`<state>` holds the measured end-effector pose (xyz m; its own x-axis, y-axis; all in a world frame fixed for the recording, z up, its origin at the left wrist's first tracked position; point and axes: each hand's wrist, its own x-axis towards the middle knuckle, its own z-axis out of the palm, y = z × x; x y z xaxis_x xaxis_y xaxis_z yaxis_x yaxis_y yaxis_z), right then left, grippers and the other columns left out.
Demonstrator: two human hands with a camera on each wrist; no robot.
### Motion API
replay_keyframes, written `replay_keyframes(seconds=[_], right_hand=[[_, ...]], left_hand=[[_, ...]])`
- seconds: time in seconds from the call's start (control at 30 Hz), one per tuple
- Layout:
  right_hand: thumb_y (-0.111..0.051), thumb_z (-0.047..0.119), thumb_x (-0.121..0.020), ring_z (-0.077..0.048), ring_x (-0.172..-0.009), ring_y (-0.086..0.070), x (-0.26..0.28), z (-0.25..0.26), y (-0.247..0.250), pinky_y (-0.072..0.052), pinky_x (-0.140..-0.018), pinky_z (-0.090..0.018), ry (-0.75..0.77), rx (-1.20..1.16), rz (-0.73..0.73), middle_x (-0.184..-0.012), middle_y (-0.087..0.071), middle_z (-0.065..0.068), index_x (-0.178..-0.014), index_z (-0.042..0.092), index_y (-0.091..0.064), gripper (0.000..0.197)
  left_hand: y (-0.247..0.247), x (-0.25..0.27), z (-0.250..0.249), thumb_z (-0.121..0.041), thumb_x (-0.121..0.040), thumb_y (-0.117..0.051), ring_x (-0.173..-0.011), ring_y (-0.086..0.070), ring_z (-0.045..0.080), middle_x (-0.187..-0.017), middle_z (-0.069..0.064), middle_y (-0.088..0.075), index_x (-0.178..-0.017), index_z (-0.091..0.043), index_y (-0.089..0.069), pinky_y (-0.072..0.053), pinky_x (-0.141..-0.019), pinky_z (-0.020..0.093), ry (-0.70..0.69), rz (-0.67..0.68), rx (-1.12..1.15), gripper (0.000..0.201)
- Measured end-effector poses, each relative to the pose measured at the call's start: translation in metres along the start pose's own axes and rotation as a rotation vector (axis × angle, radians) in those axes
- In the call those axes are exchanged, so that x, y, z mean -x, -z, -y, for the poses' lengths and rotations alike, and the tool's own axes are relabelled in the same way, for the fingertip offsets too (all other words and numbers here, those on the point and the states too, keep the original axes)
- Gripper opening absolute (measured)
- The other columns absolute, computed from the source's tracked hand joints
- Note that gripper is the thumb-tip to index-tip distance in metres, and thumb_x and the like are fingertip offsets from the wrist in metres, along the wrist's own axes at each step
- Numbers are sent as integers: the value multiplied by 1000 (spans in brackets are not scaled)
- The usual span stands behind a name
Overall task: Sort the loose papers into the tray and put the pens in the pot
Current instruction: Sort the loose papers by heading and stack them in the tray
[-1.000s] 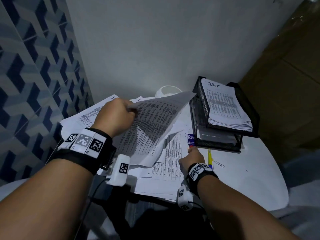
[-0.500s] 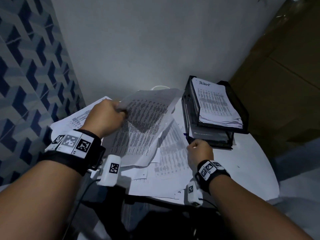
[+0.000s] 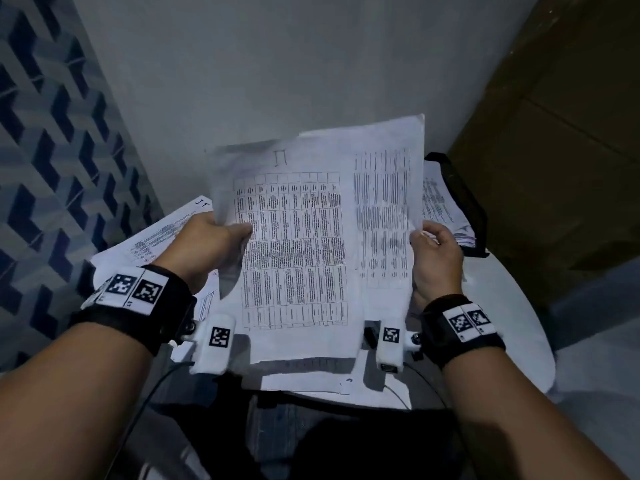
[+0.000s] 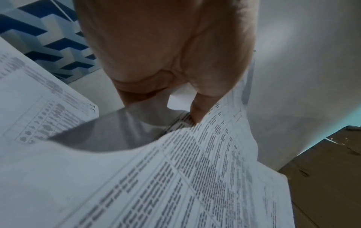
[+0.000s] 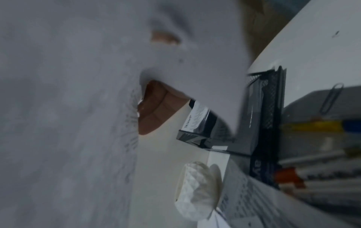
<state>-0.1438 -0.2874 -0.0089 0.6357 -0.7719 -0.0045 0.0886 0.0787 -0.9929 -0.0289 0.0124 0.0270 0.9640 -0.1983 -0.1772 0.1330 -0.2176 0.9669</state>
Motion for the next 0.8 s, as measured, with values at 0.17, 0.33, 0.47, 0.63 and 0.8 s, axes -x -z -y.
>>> replay_keyframes(seconds=[0.17,0.33,0.47,0.63,0.8], right_hand=[[-57,-3,-99,-23,-81,-69,17,0,-22,-60,-76,-38,-97,-85,164,-95,-73,-12,-113,4,-61,16],[-56,-5,-98,-15,-68,-67,32,-26,-44,-58,-64,-28,-129,-2,271,-86,-74,-7,-106,4,-63,14],[-64,2,-96,-18,-82,-71,31,-48,-52,-62,-70,-36,-224,169,372,-96,-76,-10,-106,3,-65,10],[-66,6,-93,-24,-73,-64,22,-86,-66,-51,-56,-25,-296,523,342,-97,-71,-19,-102,9,-66,10],[-62,17,-94,-23,-76,-60,22,-107,-94,-56,-71,-26,-365,912,459,-85,-62,-8,-70,21,-53,25]], left_hand=[[-4,4,-5,-9,-100,-62,-40,-55,4,-45,-10,-57,-72,-8,-57,-41,-56,27,10,-11,91,29],[5,2,-9,-9,-95,-69,-67,-69,17,-65,-6,-72,-84,-10,-66,-58,-70,33,-53,-91,124,11],[22,-3,-13,-17,-91,-76,-76,-70,16,-88,1,-73,-106,-11,-69,-56,-67,30,-126,-218,-60,18],[42,-8,-18,-14,-84,-78,-79,-67,19,-87,2,-71,-99,-11,-71,-53,-76,31,-217,-269,-252,17],[49,-9,-17,-14,-81,-79,-76,-70,26,-84,11,-75,-88,-6,-75,-58,-73,41,-228,-269,-383,12]])
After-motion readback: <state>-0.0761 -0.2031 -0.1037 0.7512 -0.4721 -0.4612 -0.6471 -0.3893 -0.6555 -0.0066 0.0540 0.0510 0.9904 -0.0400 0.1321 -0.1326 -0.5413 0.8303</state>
